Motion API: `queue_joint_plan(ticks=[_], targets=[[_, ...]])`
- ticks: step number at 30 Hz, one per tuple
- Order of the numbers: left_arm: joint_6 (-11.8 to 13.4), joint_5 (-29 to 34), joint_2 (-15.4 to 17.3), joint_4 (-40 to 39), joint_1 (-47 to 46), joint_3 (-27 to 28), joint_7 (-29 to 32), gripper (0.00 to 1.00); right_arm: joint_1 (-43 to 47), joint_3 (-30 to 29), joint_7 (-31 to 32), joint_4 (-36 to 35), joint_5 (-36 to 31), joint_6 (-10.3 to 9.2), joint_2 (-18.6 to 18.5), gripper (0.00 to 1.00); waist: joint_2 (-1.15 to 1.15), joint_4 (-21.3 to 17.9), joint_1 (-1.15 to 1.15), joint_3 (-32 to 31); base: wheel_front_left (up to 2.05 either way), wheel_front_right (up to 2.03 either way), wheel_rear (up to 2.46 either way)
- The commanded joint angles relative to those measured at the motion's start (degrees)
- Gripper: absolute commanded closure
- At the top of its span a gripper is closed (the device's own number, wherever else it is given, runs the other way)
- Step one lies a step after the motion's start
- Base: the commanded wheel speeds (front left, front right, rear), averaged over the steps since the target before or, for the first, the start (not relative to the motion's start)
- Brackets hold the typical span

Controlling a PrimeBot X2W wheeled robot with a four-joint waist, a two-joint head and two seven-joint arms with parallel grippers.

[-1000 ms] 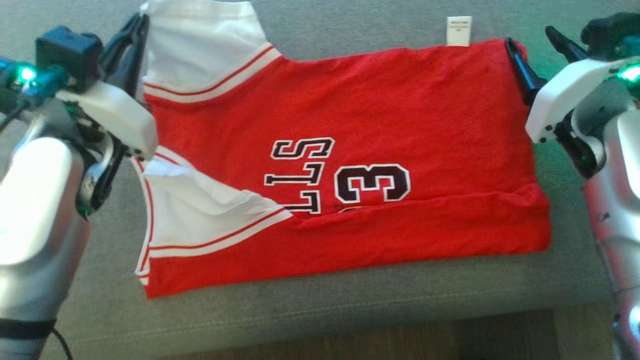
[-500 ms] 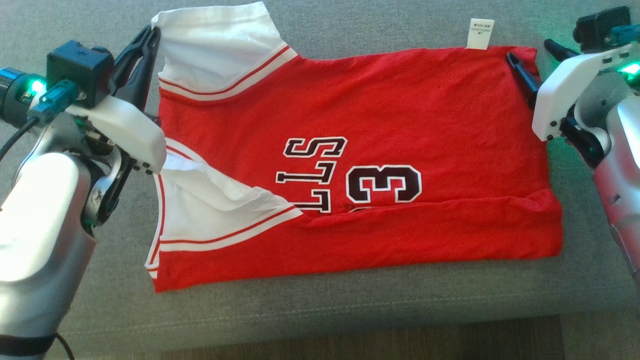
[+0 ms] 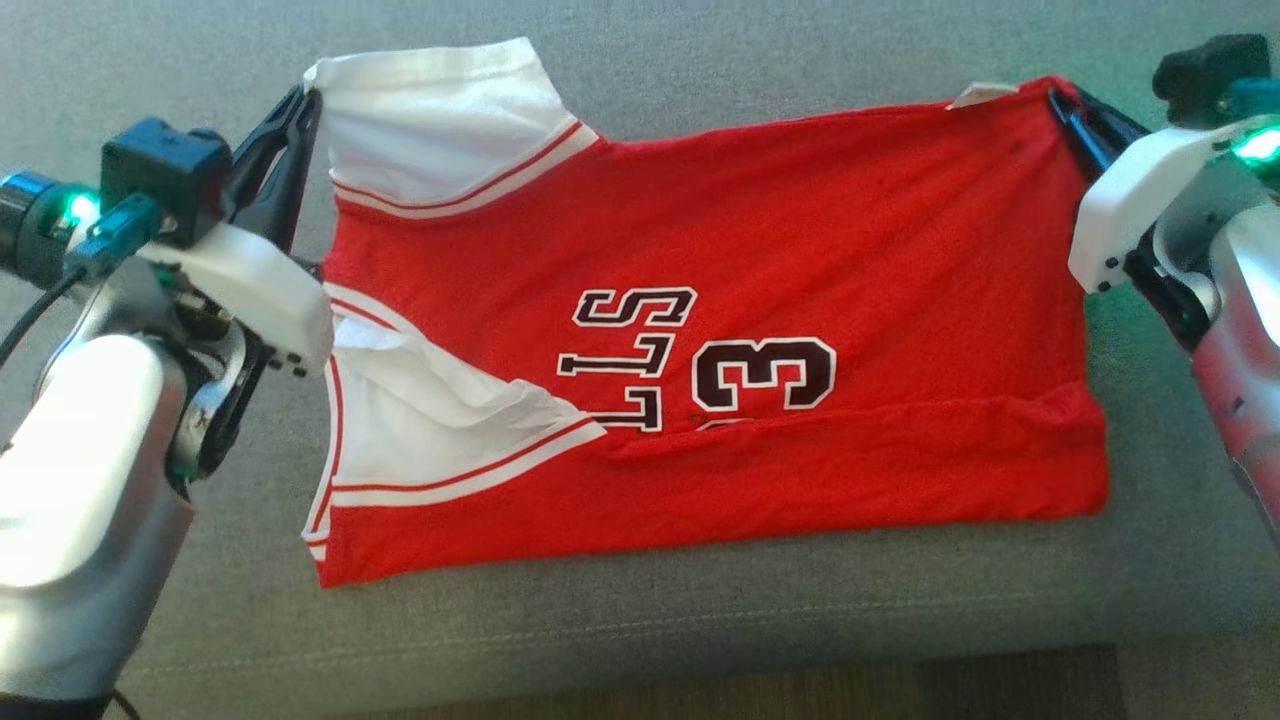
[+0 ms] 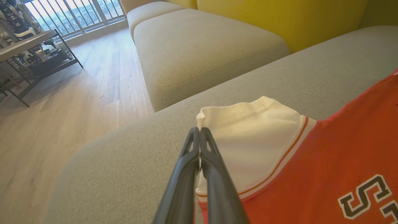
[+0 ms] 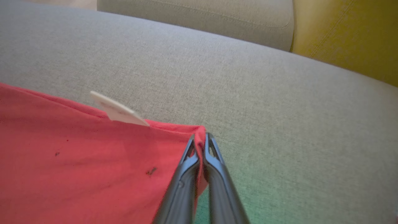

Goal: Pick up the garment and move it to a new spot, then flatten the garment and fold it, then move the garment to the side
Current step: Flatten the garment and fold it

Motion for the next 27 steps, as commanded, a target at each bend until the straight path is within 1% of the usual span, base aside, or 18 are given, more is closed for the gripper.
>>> queue_joint_plan(ticks=[1, 4, 7, 14, 19, 24, 27], targets=[[0.8, -0.5, 2.8, -1.5, -1.1, 3.1, -0.5, 1.0, -1.3, 0.4, -1.5, -1.0, 0.1, -0.02, -0.6, 1.0, 0.0, 0.0, 0.0, -0.9, 0.0, 0.0, 0.0], [1.1, -1.1, 3.3, -1.4, 0.0, 3.6, -0.9, 1.0, -0.8, 1.0, -3.9, -0.8, 0.7, -0.02, -0.5, 1.0, 0.0, -0.1, 0.0, -1.9, 0.0, 0.0, 0.0], [1.4, -1.6, 3.9, -1.2, 1.6, 4.0, -1.2, 1.0, 0.7, 2.6, -4.7, -1.3, 2.1, -0.02, -0.7, 1.0, 0.0, -0.3, 0.0, -3.1, 0.0, 0.0, 0.0], [2.3, -3.2, 5.7, -2.8, 7.1, 4.7, -1.4, 1.0, 6.3, 7.4, -4.8, -5.7, 6.0, -0.02, -3.5, 1.0, 0.0, -0.8, 0.0, -6.7, 0.0, 0.0, 0.0], [1.7, -3.9, 7.9, -5.4, 11.7, 4.0, -0.4, 1.0, 10.6, 10.1, -3.3, -10.6, 8.9, -0.02, -7.0, 1.0, 0.0, -1.3, 0.0, -8.9, 0.0, 0.0, 0.0], [1.2, -4.2, 10.5, -8.2, 16.1, 3.2, 1.0, 1.0, 14.5, 12.1, -0.4, -16.0, 11.4, -0.02, -10.4, 1.0, 0.0, -1.7, 0.0, -10.3, 0.0, 0.0, 0.0], [1.2, -4.6, 11.9, -9.9, 18.7, 2.9, 2.0, 1.0, 16.6, 14.1, 1.0, -19.9, 11.2, -0.02, -12.9, 1.0, 0.0, -1.7, 0.0, -10.8, 0.0, 0.0, 0.0]])
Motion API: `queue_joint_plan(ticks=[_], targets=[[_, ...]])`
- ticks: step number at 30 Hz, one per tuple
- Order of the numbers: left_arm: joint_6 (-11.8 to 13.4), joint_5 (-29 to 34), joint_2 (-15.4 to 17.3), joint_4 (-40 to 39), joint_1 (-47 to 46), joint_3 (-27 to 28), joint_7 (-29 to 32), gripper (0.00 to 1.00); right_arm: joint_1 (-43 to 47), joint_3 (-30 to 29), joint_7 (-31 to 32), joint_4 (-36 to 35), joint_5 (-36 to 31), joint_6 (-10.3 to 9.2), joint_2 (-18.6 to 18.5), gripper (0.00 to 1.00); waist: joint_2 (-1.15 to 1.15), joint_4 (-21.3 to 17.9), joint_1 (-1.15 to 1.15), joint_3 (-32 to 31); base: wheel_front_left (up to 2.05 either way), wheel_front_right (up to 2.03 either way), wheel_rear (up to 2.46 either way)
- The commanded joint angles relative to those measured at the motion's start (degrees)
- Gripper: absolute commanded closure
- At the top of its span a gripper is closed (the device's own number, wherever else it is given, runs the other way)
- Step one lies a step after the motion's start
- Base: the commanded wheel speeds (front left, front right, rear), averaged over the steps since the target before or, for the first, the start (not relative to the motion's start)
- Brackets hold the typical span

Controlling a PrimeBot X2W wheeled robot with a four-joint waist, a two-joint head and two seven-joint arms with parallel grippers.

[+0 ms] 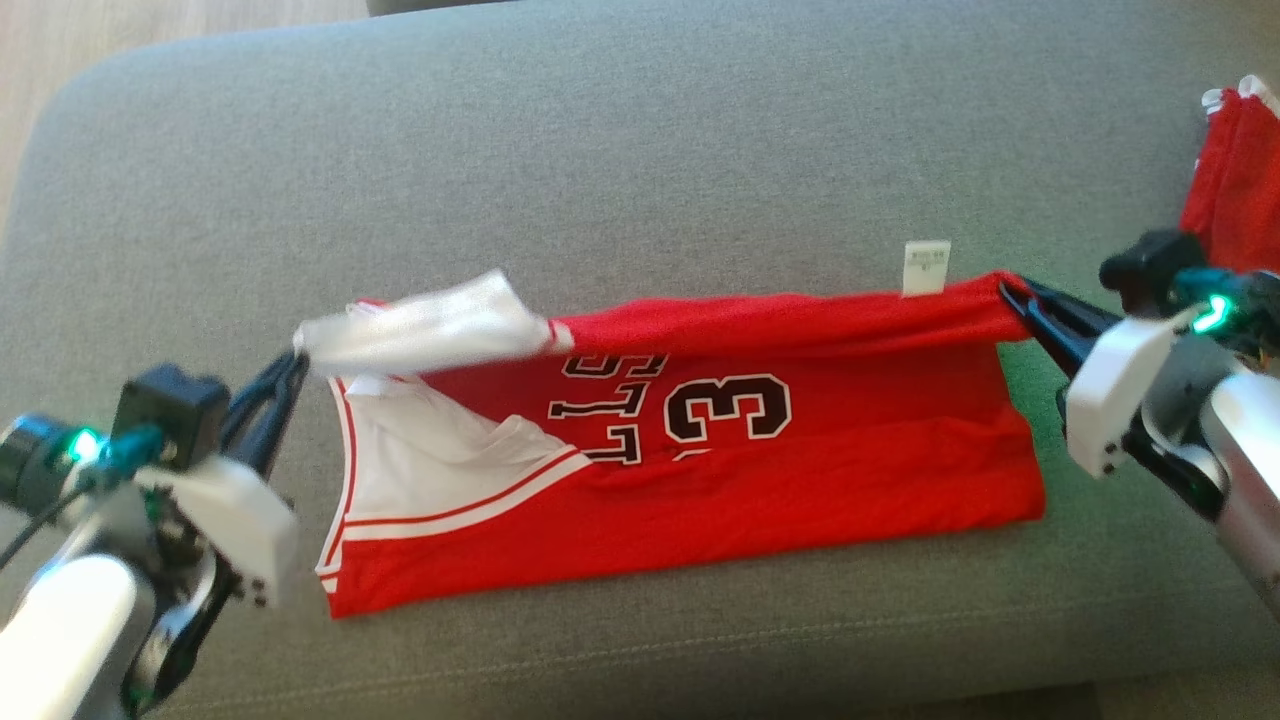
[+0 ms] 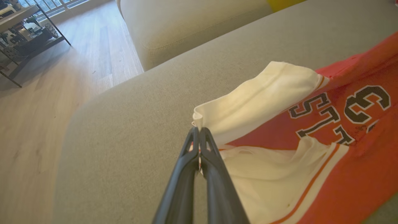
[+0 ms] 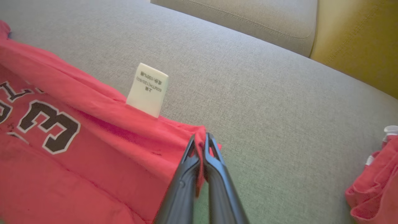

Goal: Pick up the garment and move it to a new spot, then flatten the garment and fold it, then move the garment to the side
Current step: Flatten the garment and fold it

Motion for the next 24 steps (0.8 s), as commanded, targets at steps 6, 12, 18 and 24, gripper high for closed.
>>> queue_joint_plan(ticks=[6, 12, 18, 24], targets=[[0.8, -1.7, 5.3, -3.5, 2.7, 3.3, 1.5, 1.0, 3.6, 0.9, 2.4, -6.4, 0.7, -0.02, -4.2, 1.0, 0.0, -0.2, 0.01, -0.7, 0.0, 0.0, 0.0], [-0.7, -4.4, 7.6, -5.5, 6.4, 2.3, 5.7, 1.0, 6.5, 1.9, 5.9, -10.7, 2.1, -0.02, -6.2, 1.0, 0.0, 0.4, 0.01, -1.2, 0.0, 0.0, 0.0], [-1.9, -5.6, 8.3, -7.3, 7.7, 0.9, 8.1, 1.0, 8.3, 2.4, 8.9, -13.1, 2.8, -0.02, -8.0, 1.0, 0.0, 0.8, 0.01, -1.5, 0.0, 0.0, 0.0], [-3.0, -5.1, 9.2, -7.4, 8.3, -1.3, 10.4, 1.0, 10.1, 2.4, 12.9, -15.2, 5.2, -0.02, -8.9, 0.18, 0.0, 0.9, 0.01, -1.7, 0.0, 0.0, 0.0]])
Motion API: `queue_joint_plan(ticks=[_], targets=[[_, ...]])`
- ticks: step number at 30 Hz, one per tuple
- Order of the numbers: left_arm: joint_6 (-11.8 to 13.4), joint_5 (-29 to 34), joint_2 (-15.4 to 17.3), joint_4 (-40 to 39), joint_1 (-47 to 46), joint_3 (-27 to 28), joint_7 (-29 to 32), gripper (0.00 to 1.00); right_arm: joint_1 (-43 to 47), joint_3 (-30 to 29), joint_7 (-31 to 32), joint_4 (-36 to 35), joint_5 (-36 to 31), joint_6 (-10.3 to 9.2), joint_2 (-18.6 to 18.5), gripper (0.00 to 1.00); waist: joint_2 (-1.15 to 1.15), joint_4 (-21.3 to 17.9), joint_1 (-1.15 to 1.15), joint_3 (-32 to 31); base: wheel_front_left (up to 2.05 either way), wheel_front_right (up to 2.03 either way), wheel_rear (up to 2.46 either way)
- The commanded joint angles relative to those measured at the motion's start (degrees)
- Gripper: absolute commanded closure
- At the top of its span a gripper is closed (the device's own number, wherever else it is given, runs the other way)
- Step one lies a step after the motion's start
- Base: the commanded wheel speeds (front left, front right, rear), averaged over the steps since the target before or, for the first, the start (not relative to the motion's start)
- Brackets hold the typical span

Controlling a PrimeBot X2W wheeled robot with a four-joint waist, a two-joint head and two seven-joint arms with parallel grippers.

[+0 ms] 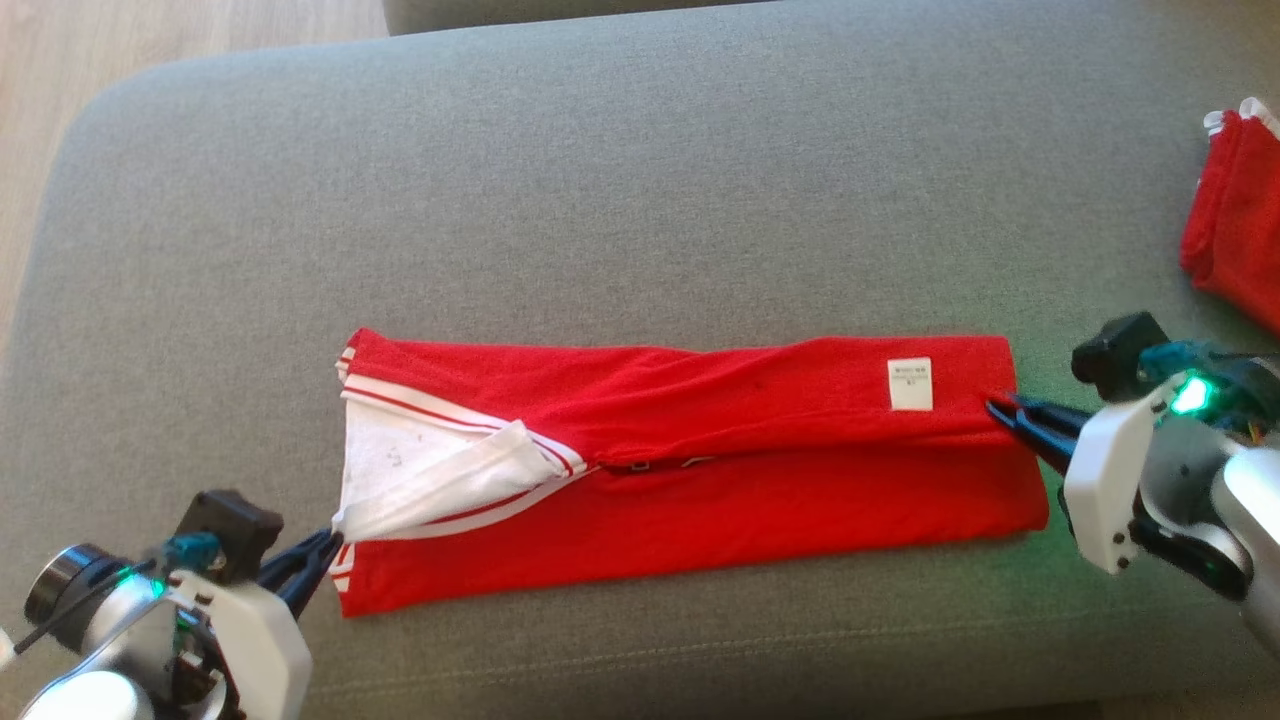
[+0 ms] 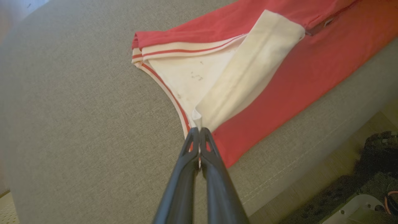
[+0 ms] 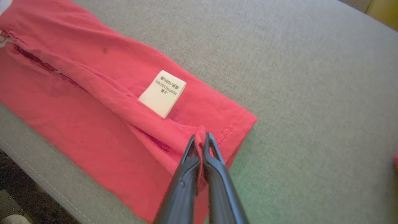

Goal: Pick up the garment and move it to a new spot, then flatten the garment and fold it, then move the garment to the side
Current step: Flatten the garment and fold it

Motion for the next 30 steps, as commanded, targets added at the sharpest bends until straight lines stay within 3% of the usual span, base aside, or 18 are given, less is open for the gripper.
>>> queue_joint_plan(ticks=[1, 3, 4, 5, 11, 15, 21, 25, 30], targets=[[-0.1, 0.5, 2.7, -1.1, -2.3, 2.6, 0.1, 1.0, 1.5, -0.9, 0.6, -1.1, 1.2, -0.02, -2.0, 0.0, 0.0, -0.1, 0.0, -0.1, 0.0, 0.0, 0.0], [0.6, 0.8, 2.3, -0.4, -2.2, 2.6, -0.2, 0.51, 2.1, -1.5, 2.2, -1.3, 2.5, -0.02, -1.8, 0.0, 0.0, -0.1, 0.0, -0.2, 0.0, 0.0, 0.0], [0.9, 0.7, 2.0, 0.1, -2.0, 2.6, -0.5, 0.04, 2.4, -1.8, 2.8, -1.7, 3.2, -0.02, -1.8, 0.0, 0.0, -0.2, 0.0, -0.2, 0.0, 0.0, 0.0], [1.0, 0.7, 2.0, 0.5, -1.8, 2.5, -0.6, 0.0, 2.6, -2.6, 3.1, -2.0, 3.9, -0.02, -1.7, 0.0, 0.0, -0.3, 0.0, -0.3, 0.0, 0.0, 0.0], [4.1, 0.2, 0.7, 1.2, -2.6, 5.3, -3.6, 0.0, 2.8, -10.5, -0.3, -1.6, 3.1, -0.02, -0.5, 0.0, 0.0, -0.4, 0.0, -1.2, 0.0, 0.0, 0.0], [7.5, 0.6, -1.5, 0.6, -4.6, 8.6, -8.8, 0.0, 3.0, -17.6, -6.4, -1.4, 0.3, -0.02, 3.0, 0.0, 0.0, -0.4, 0.0, -2.2, 0.0, 0.0, 0.0], [12.7, -1.9, -10.0, -0.3, -7.3, 14.8, -21.9, 0.0, 4.9, -29.2, -15.9, -2.8, -4.6, -0.02, 12.0, 0.0, 0.0, -0.4, 0.0, -3.7, 0.0, 0.0, 0.0], [13.5, -3.3, -15.1, -0.2, -7.5, 16.8, -28.8, 0.0, 7.4, -35.3, -20.1, -5.8, -9.0, -0.02, 18.9, 0.0, 0.0, -0.7, 0.0, -4.4, 0.0, 0.0, 0.0], [13.2, -1.1, -20.4, 0.1, -5.9, 19.4, -30.9, 0.0, 11.4, -41.3, -22.7, -9.5, -14.8, -0.02, 26.6, 0.0, 0.0, -1.3, 0.0, -5.3, 0.0, 0.0, 0.0]])
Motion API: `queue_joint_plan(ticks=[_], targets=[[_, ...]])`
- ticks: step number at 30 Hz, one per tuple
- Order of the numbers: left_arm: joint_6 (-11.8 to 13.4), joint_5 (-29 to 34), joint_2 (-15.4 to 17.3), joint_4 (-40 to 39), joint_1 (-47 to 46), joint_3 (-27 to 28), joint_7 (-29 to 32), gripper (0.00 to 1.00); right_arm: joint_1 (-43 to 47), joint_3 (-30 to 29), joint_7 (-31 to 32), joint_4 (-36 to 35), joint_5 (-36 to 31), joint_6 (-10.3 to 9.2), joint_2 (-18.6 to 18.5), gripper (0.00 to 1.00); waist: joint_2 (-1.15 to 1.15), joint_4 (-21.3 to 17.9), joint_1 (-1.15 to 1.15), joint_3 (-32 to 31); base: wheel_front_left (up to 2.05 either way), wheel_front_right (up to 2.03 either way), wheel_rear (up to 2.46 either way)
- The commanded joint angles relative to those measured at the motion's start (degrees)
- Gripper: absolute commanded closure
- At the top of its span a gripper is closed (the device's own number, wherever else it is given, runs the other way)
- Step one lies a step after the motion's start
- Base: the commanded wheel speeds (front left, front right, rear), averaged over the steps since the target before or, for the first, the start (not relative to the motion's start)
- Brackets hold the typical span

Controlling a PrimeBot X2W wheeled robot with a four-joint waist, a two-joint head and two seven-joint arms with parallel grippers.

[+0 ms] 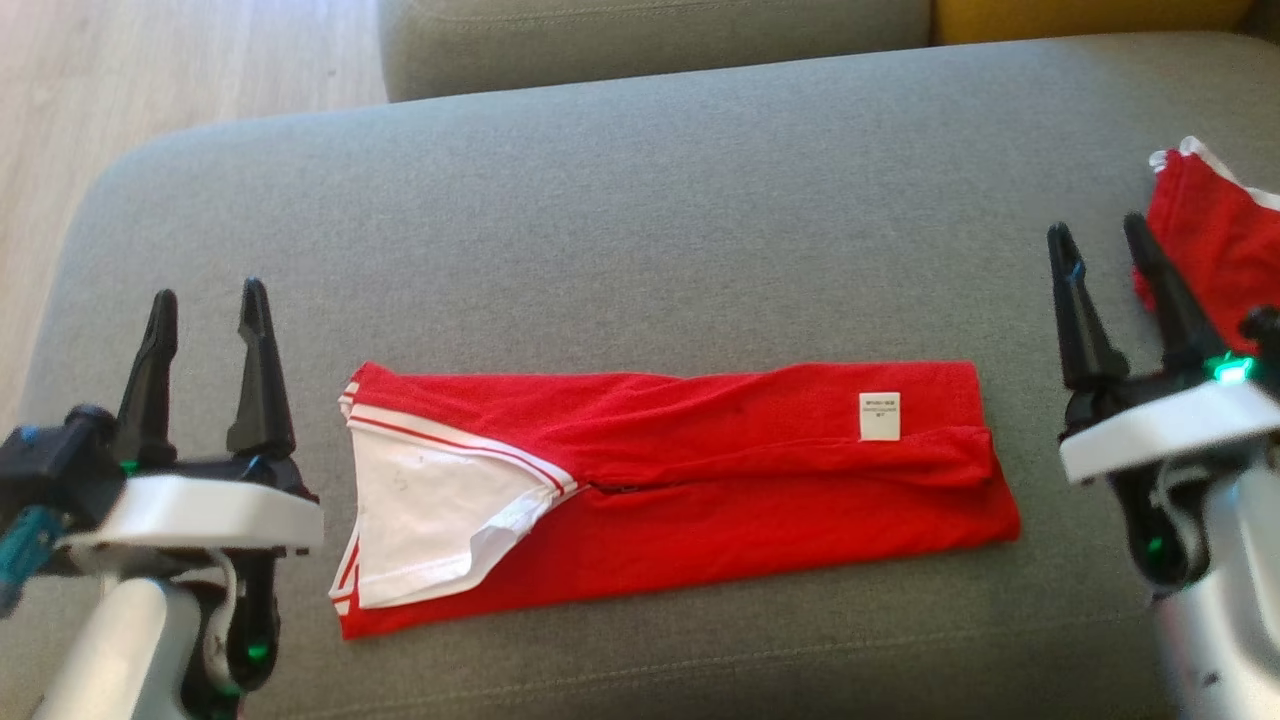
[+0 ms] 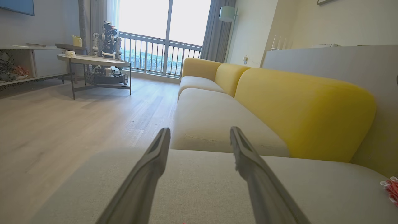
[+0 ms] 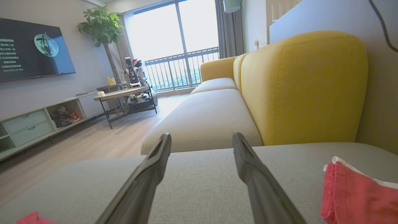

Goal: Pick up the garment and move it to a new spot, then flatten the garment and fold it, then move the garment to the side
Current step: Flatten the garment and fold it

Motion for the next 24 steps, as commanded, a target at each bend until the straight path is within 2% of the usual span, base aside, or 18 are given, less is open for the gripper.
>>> queue_joint_plan(ticks=[1, 5, 6, 9, 15, 24], targets=[[-0.3, 2.1, -0.1, -1.8, -1.4, 3.9, -0.6, 0.0, 0.6, -0.3, -0.8, -2.6, -1.7, -0.02, 1.1, 0.0, 0.0, -0.2, 0.0, -0.3, 0.0, 0.0, 0.0], [-2.5, 4.9, -5.9, -2.0, 1.8, 8.3, -0.7, 0.0, 3.7, -2.9, -0.9, -3.4, -4.4, -0.02, 5.1, 0.0, 0.0, -0.6, 0.0, -0.4, 0.0, 0.0, 0.0], [-2.5, 4.9, -5.9, -2.0, 1.8, 8.3, -0.7, 0.0, 3.7, -2.9, -0.9, -3.4, -4.4, -0.02, 5.1, 0.0, 0.0, -0.6, 0.0, -0.4, 0.0, 0.0, 0.0], [-5.2, 7.8, -8.6, -1.6, 3.4, 10.8, -0.7, 0.0, 5.2, -3.9, -0.7, -3.5, -5.7, -0.02, 6.3, 0.0, 0.0, -0.7, 0.0, -0.1, 0.0, 0.0, 0.0], [-10.2, 14.8, -11.1, -0.2, 4.4, 12.3, -0.7, 0.0, 6.2, -5.6, 0.1, -1.1, -6.0, -0.02, 7.9, 0.0, 0.0, -0.6, 0.0, 1.2, 0.0, 0.0, 0.0], [-14.9, 18.7, -14.7, 1.5, 3.4, 14.9, -0.7, 0.0, 2.8, -8.5, 3.9, 10.8, -6.1, -0.02, 9.6, 0.0, 0.0, 0.0, 0.0, 3.6, 0.0, 0.0, 0.0]])
